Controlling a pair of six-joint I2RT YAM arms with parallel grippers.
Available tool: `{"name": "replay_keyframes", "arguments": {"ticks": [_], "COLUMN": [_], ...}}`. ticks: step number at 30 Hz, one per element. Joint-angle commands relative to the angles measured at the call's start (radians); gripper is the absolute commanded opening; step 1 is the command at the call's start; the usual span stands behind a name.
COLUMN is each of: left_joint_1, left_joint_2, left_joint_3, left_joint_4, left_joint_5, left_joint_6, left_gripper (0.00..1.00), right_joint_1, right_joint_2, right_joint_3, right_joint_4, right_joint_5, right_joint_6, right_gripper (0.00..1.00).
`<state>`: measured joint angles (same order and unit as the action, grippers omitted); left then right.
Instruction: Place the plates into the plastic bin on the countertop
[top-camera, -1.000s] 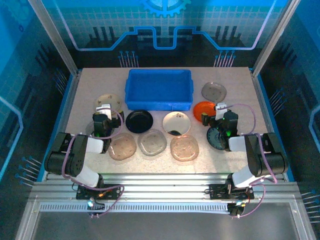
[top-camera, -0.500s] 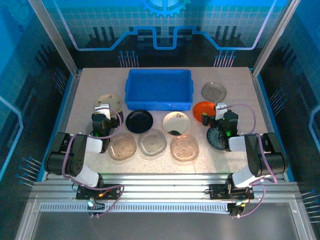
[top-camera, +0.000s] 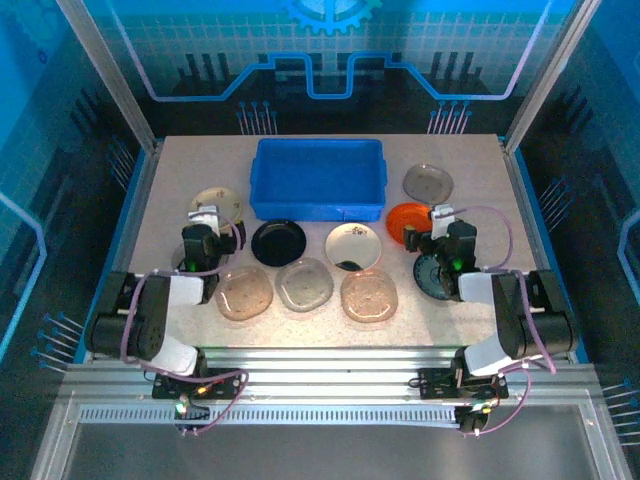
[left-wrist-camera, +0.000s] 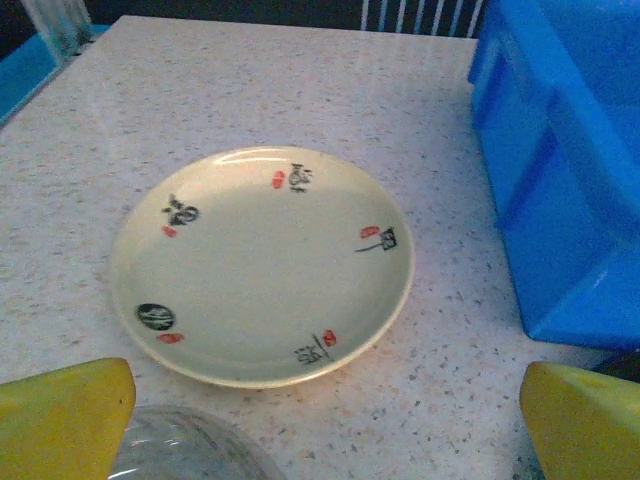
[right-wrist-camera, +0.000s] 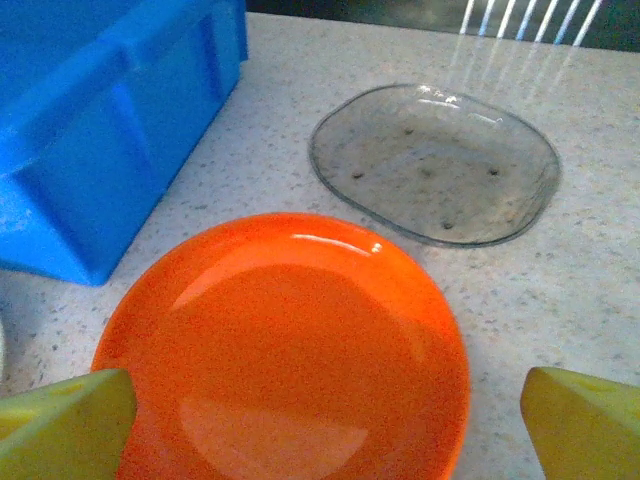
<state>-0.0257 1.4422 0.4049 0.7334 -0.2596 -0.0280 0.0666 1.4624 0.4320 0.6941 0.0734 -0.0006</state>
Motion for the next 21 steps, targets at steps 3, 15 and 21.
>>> {"name": "replay_keyframes", "arguments": {"ticks": [3, 15, 21], "left_joint_1": [0.009, 0.009, 0.009], "left_joint_2": [-0.249, -0.302, -0.158], "left_joint_3": [0.090, 0.506, 0.667], "left_joint_4": [-0.181, -0.736, -0.779], "left_joint_5": [-0.116, 0.294, 0.527], "left_joint_6": [-0.082, -0.414, -0.493], "left_gripper": [0.99, 0.99, 0.99], "right_joint_1": [0.023, -0.118, -0.186], "right_joint_2": [-0.182, 0.097, 0.317], "right_joint_3": [0.222, 0.815, 0.990], "right_joint_4": [-0.341, -0.930, -0.984], "right_joint_5": [0.198, 0.062, -0.105], "right_joint_6": [0.112, 0.490, 0.600], "right_gripper": [1.00, 0.86, 0.62]}}
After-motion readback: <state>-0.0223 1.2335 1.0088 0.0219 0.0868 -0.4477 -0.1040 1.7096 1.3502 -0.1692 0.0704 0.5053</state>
